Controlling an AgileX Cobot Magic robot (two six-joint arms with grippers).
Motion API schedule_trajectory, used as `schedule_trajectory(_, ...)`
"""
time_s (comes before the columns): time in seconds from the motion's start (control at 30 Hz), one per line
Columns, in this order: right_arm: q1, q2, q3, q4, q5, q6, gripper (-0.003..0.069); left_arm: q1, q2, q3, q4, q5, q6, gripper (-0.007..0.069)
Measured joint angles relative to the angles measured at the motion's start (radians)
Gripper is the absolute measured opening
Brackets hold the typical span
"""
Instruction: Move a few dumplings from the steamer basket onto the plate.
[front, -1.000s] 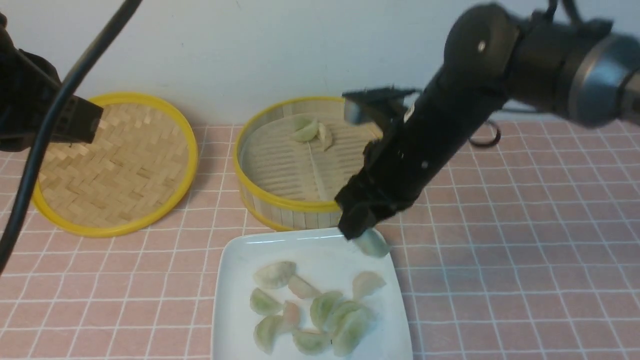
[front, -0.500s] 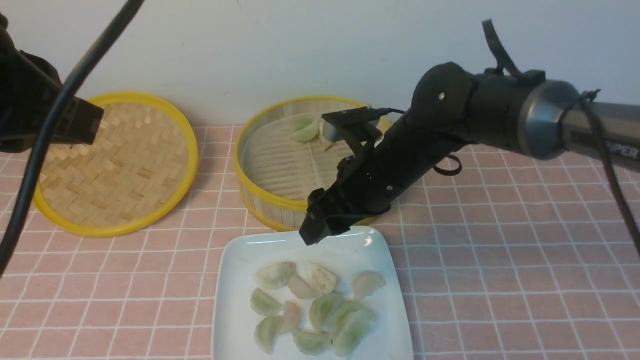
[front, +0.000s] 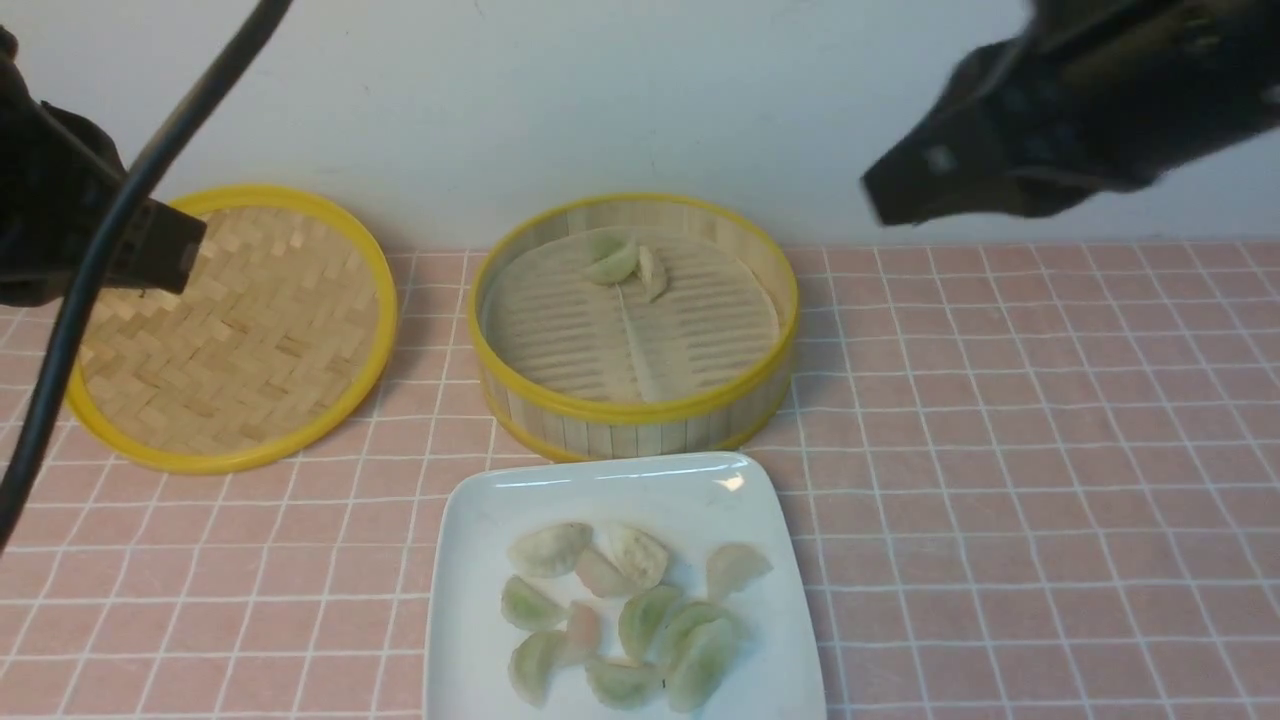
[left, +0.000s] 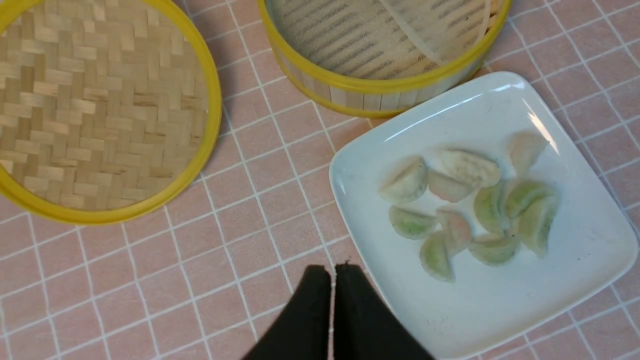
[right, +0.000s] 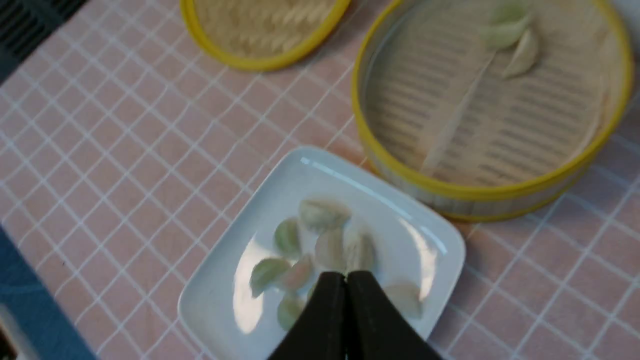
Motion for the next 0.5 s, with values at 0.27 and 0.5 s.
schedule_trajectory(0.27, 0.000, -0.614, 0.533, -0.189, -0.416, 0.124, -0.0015, 0.000, 0.000, 0.000, -0.085, -0.009, 0.017, -0.0006)
schedule_trajectory(0.5, 0.000, -1.157, 0.948, -0.349, -0.659, 0.291, -0.0015, 0.000, 0.000, 0.000, -0.117, -0.059, 0.027, -0.0006)
